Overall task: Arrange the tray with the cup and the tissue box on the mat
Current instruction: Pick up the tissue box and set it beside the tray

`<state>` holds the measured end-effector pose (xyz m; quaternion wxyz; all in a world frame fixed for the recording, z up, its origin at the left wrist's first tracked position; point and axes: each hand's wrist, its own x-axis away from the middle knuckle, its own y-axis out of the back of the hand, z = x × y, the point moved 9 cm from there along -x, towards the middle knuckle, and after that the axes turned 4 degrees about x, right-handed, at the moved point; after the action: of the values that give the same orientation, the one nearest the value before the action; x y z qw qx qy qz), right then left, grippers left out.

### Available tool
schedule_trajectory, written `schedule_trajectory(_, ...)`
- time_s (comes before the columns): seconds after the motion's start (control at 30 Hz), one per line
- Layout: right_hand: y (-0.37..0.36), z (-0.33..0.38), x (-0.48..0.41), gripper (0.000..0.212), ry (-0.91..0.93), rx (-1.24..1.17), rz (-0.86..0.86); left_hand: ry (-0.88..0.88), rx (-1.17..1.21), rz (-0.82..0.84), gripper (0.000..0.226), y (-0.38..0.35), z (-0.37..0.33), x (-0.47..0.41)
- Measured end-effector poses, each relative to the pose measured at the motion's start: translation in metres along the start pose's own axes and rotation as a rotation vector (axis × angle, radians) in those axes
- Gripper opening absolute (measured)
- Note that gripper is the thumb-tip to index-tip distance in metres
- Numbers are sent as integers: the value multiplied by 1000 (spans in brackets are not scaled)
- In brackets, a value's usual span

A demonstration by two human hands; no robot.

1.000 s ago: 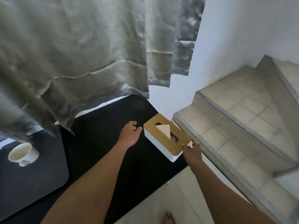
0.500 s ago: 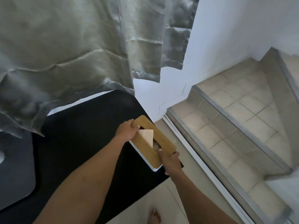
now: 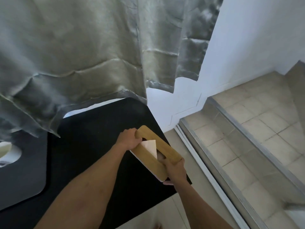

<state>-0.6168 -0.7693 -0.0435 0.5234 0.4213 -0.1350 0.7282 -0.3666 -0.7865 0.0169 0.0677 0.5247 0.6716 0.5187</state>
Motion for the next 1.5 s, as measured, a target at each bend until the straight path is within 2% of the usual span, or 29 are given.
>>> schedule_trajectory(0.17, -25, 39, 5, 103, 159, 89, -14, 29, 27, -128, 53, 46, 35, 18)
schedule_trajectory(0.37, -66, 96, 11, 76, 318, 283, -61, 139, 137, -271, 57, 83, 93, 46)
schedule_trajectory(0.47, -93, 114, 12, 84, 359, 386, -19, 207, 163, -284, 52, 85, 124, 57)
schedule_trajectory(0.57, -121, 126, 6, 91, 354, 515, 61, 267, 174, -282, 43, 84, 154, 60)
schedule_trajectory(0.67, -145, 139, -5, 91, 319, 584, 104, 311, 190, -287, 45, 88, 177, 52)
schedule_trajectory(0.87, -183, 176, -29, 71, 321, 661, 154, 364, 217, -308, 37, 109, 197, 27)
schedule_trajectory(0.97, -201, 197, -47, 66, 339, 693, 156, 379, 236, -334, 38, 121, 205, 10)
schedule_trajectory(1.1, -223, 225, -62, 47, 362, 710, 153, 396, 254, -365, 44, 138, 217, -14)
schedule_trajectory(1.23, -244, 252, -76, 59, 384, 705, 145, 397, 244, -385, 43, 159, 227, -41)
schedule_trajectory(1.4, -267, 288, -94, 62, 439, 698, 111, 408, 234, -416, 46, 185, 238, -72)
schedule_trajectory(1.5, -280, 302, -105, 56, 426, 696, 138, 407, 235, -434, 44, 196, 244, -91)
